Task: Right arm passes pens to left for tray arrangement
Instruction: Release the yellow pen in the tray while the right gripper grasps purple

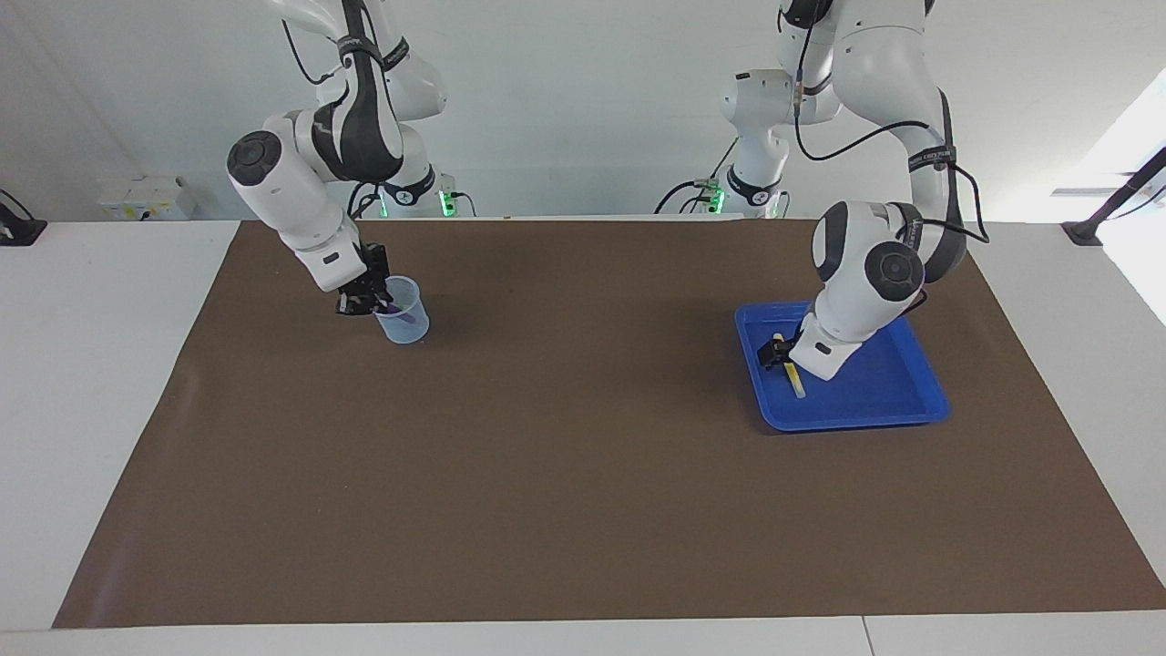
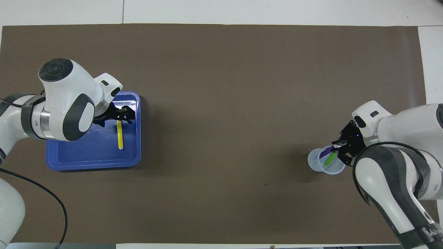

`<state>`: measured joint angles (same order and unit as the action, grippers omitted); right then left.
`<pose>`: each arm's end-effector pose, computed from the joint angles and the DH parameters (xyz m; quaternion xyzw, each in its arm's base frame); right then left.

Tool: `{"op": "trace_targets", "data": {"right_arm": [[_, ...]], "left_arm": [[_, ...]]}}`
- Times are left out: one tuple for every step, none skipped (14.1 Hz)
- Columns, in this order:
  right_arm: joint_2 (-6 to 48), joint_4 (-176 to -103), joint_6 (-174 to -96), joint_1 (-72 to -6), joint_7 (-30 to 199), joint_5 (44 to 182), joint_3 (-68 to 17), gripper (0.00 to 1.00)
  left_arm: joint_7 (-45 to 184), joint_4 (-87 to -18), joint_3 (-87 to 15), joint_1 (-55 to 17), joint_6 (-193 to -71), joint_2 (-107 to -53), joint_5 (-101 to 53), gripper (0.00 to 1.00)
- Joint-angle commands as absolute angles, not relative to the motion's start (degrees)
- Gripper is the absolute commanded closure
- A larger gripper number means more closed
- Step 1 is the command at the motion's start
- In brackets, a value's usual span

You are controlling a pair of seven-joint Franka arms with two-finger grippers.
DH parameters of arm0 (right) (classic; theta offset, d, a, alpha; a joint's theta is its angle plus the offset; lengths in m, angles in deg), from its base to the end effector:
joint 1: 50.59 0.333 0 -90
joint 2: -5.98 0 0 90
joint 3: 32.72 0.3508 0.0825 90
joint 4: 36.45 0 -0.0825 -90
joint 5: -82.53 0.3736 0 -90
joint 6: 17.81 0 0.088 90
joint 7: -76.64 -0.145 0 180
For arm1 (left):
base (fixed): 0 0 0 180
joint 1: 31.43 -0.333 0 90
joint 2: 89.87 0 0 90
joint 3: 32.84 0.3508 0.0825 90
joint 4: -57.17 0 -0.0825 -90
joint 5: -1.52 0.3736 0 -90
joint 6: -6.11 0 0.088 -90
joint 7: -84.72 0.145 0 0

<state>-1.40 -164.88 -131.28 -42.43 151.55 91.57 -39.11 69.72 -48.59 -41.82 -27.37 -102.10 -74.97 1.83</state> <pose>0.4675 0.0291 0.4150 -0.8016 -0.5891 0.0075 0.1016 0.5739 -0.1276 0.3724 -0.9940 -0.0163 0.1080 0.0086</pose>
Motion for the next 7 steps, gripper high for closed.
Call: {"op": "trace_targets", "data": {"right_arm": [[-0.2, -156.3, -122.0, -42.8, 147.3, 91.3, -39.1, 1.0], [-0.4, -153.5, -118.7, -42.7, 144.6, 91.2, -39.1, 1.0], [-0.7, -150.7, -115.6, -42.7, 140.7, 91.2, -39.1, 1.0], [-1.0, -148.8, -113.0, -42.6, 136.2, 91.2, -39.0, 1.0], [-1.0, -146.8, -111.1, -42.2, 131.2, 91.4, -39.0, 1.0], [-1.0, -145.0, -109.7, -41.5, 125.5, 92.5, -39.0, 1.0], [-1.0, -144.0, -109.4, -40.2, 119.7, 96.0, -39.0, 1.0]], "left_arm": [[67.0, -44.4, -42.9, -27.3, -95.3, -77.1, -0.7, 0.0], [64.3, -43.6, -43.2, -27.3, -94.2, -78.0, -2.2, 0.0], [60.6, -43.1, -43.5, -27.3, -93.3, -78.9, -3.8, 0.0], [55.7, -42.9, -44.3, -27.3, -93.3, -79.8, -6.4, 0.0], [50.1, -42.9, -44.9, -27.4, -93.5, -81.0, -9.7, 0.0], [45.3, -42.9, -45.0, -27.4, -93.5, -82.3, -12.7, 0.0], [41.7, -43.0, -45.1, -27.3, -93.4, -83.7, -15.3, 0.0]]}}
